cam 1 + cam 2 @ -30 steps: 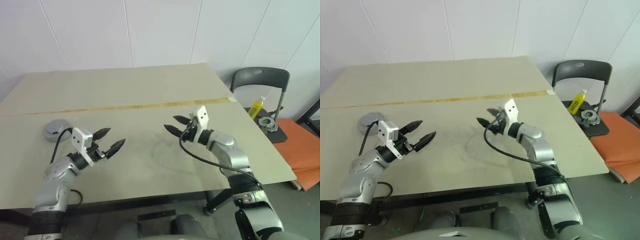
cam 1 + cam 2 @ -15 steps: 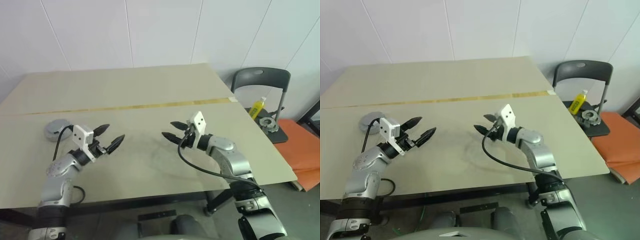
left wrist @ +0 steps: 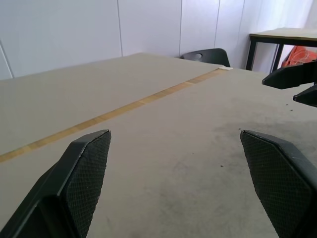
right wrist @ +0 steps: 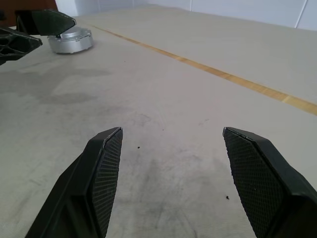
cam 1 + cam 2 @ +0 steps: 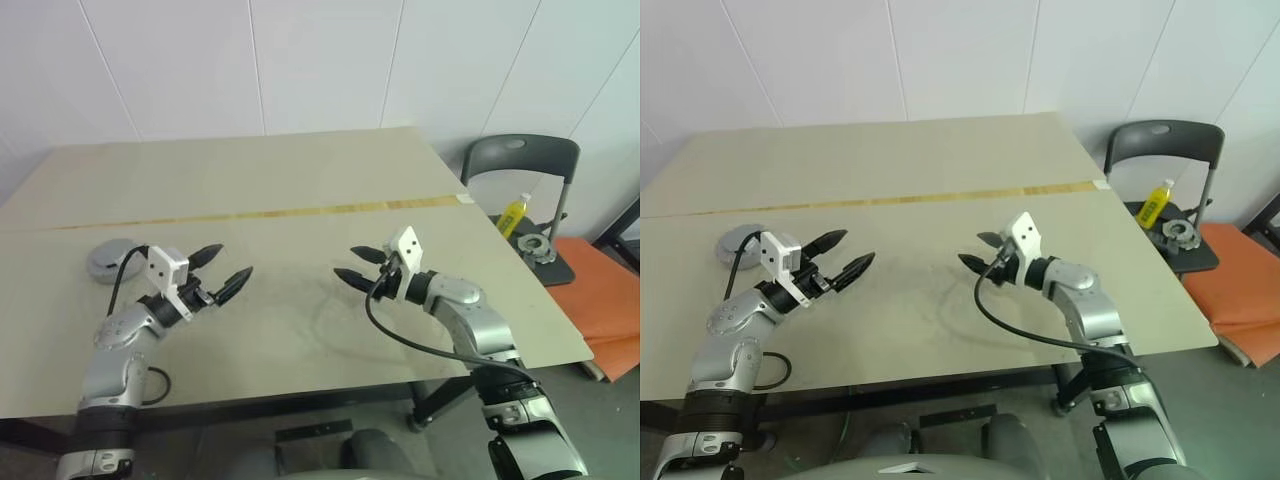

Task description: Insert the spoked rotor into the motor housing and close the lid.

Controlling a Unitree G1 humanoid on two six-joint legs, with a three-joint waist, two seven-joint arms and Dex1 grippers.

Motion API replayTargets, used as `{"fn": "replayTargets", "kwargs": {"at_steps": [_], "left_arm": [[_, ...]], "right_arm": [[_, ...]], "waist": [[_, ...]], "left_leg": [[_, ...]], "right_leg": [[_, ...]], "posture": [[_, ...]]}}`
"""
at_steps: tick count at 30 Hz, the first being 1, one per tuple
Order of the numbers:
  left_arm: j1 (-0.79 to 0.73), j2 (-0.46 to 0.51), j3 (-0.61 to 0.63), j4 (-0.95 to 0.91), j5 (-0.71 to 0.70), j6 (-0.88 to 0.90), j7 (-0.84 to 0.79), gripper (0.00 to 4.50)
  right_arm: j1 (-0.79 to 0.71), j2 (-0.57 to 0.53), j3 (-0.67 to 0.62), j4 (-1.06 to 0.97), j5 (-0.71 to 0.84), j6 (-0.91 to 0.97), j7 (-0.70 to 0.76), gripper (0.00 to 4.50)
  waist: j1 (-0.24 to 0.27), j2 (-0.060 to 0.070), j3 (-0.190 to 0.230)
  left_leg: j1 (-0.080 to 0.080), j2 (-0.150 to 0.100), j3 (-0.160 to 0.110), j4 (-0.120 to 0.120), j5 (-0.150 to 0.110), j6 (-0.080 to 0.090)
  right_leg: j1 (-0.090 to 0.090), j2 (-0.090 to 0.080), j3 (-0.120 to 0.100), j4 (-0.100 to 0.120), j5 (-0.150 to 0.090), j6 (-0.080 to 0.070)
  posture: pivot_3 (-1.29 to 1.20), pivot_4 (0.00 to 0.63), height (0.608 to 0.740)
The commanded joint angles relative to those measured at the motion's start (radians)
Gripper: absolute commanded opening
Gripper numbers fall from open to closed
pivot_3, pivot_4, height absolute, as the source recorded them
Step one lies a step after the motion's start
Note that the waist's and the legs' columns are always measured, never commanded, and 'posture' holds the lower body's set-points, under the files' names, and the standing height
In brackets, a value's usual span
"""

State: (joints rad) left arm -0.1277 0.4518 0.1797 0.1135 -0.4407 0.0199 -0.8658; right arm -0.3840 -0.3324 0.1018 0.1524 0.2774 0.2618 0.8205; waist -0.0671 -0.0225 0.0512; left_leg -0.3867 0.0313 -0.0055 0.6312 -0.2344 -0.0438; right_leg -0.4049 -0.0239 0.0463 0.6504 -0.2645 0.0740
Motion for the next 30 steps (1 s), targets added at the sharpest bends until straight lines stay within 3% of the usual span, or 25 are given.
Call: {"fn": "replayTargets", "kwargs": {"at_steps": [1,30], "left_arm": [[-0.014,0.012,0.006,-0.023,-0.002,0.000,-0.003,4.47],[-0.028,0.014,-0.004,0.009,0.021,-0.008,-0.017,4.47]], "right_arm": [[-0.020,-0.007,-0.023,-0.017,0.009,-0.022,0.005,3.43],[-0.042,-0.014,-0.020,0.020,-0.002,-0.046,0.008,3.43]], "waist": [[0.000,0.000,0.000],[0.000,0.000,0.000]], "left_leg": [[0.000,0.000,0.000,0.000,0.000,0.000],[0.000,0.000,0.000,0.000,0.000,0.000]], "right_leg": [[0.000,0.000,0.000,0.000,0.000,0.000],[0.000,0.000,0.000,0.000,0.000,0.000]], "posture": [[0.00,0.000,0.740],[0.00,0.000,0.740]]}}
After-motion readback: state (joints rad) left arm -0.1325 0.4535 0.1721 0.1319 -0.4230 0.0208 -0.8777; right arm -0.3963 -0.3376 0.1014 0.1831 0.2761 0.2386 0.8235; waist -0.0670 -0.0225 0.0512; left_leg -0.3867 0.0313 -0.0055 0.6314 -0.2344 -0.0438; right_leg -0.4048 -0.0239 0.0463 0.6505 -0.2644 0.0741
